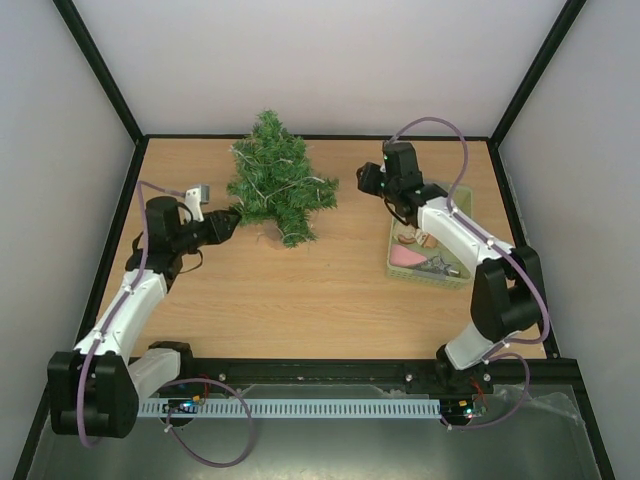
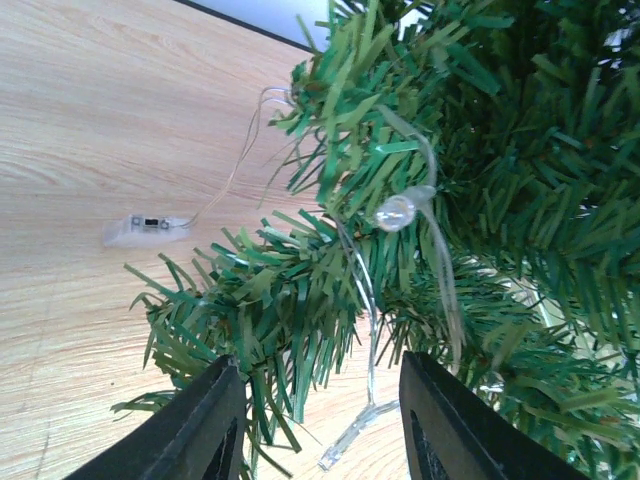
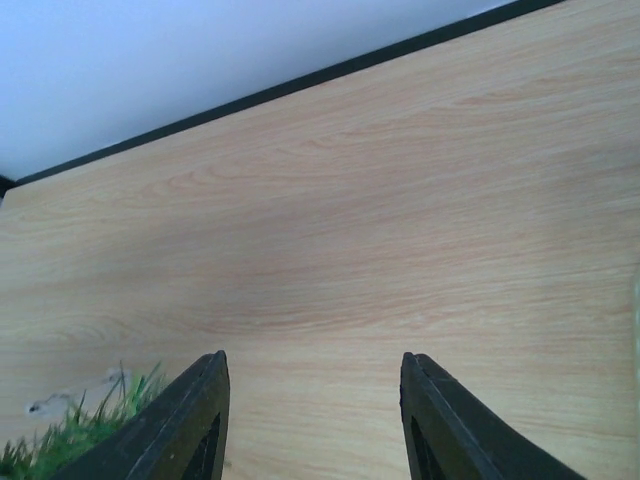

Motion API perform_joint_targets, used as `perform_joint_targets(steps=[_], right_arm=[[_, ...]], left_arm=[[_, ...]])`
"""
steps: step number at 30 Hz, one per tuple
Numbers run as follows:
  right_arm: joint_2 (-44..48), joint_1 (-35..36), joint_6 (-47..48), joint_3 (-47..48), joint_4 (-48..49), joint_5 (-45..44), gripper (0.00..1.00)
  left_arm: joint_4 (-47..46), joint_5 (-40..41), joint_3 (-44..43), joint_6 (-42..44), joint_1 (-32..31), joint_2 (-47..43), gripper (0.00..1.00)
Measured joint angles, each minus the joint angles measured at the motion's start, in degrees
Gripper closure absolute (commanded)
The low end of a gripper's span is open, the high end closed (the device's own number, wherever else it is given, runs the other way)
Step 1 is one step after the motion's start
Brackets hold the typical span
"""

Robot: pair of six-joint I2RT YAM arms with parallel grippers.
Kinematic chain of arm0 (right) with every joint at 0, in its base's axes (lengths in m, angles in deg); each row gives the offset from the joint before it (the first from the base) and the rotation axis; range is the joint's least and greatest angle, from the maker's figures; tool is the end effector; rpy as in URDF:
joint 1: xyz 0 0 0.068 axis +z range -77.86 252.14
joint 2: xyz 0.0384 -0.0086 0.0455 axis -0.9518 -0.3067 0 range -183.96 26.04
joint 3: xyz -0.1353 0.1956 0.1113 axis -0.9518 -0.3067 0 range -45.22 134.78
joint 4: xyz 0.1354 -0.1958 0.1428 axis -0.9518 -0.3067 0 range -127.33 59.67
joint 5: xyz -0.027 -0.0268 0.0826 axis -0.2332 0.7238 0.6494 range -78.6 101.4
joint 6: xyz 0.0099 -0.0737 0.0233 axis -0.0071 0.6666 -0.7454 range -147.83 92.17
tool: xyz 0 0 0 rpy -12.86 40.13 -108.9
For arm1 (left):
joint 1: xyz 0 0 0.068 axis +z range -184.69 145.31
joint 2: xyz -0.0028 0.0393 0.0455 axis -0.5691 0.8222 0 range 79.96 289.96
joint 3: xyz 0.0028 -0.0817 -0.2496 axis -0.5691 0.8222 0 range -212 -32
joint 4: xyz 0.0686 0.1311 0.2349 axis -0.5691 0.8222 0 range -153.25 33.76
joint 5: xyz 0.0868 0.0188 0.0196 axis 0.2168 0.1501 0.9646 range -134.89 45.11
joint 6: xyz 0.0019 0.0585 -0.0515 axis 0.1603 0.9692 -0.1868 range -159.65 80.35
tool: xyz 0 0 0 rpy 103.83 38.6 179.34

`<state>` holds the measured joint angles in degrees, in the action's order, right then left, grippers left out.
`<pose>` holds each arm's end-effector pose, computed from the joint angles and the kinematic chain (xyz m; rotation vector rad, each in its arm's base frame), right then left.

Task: Decorate the small christmas tree
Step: Wrap the decoration item around the Christmas tree.

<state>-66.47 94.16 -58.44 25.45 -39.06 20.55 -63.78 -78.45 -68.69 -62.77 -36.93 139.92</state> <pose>0.3827 0.1662 0.2538 0.0640 2.1793 0.7071 0.2756 -0.0477 0.2345 0.0316 1.9969 -0.8620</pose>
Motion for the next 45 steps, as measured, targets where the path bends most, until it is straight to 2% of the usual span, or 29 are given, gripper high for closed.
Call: perform_joint_targets(steps=[5, 10, 13, 19, 24, 29, 36, 40, 45], right_arm=[[3.2, 0.1, 0.2, -3.9, 0.5, 2.6, 0.55], [6.5, 0.5, 0.5, -6.8, 1.3, 4.1, 0.55], [7.9, 0.7, 0.7, -8.0, 1.9, 4.6, 0.55], [9.1, 1.2, 1.1, -9.0, 2.2, 5.1, 0.55], [10.0, 1.4, 1.4, -9.0, 2.2, 5.3, 0.55], [11.2, 1.6, 1.6, -9.0, 2.2, 5.4, 0.55], [12.8, 1.7, 1.7, -9.3, 2.3, 5.5, 0.55], [12.8, 2.0, 1.7, -9.9, 2.6, 5.7, 0.55], [13.2, 2.4, 1.7, -10.2, 2.7, 6.0, 0.55]], left_arm=[[0.0, 1.6, 0.0, 3.3, 0.0, 0.6, 0.46], [-1.0, 1.6, 0.0, 4.1, 0.4, 1.7, 0.5], [-1.7, -0.3, 0.0, 4.1, 0.5, 3.3, 0.57], [-4.0, -3.8, 1.1, 2.2, 0.7, 3.6, 0.82], [-8.2, -6.0, 5.6, -3.2, 0.0, 0.5, 0.92], [-10.6, -4.8, 7.4, -7.8, -4.7, -2.3, 0.93], [-15.3, 1.0, 11.1, -16.0, -14.2, -5.3, 0.96], [-16.3, 4.6, 13.1, -19.7, -17.4, -6.0, 0.95], [-17.7, 8.2, 15.2, -23.6, -20.2, -7.0, 0.88]])
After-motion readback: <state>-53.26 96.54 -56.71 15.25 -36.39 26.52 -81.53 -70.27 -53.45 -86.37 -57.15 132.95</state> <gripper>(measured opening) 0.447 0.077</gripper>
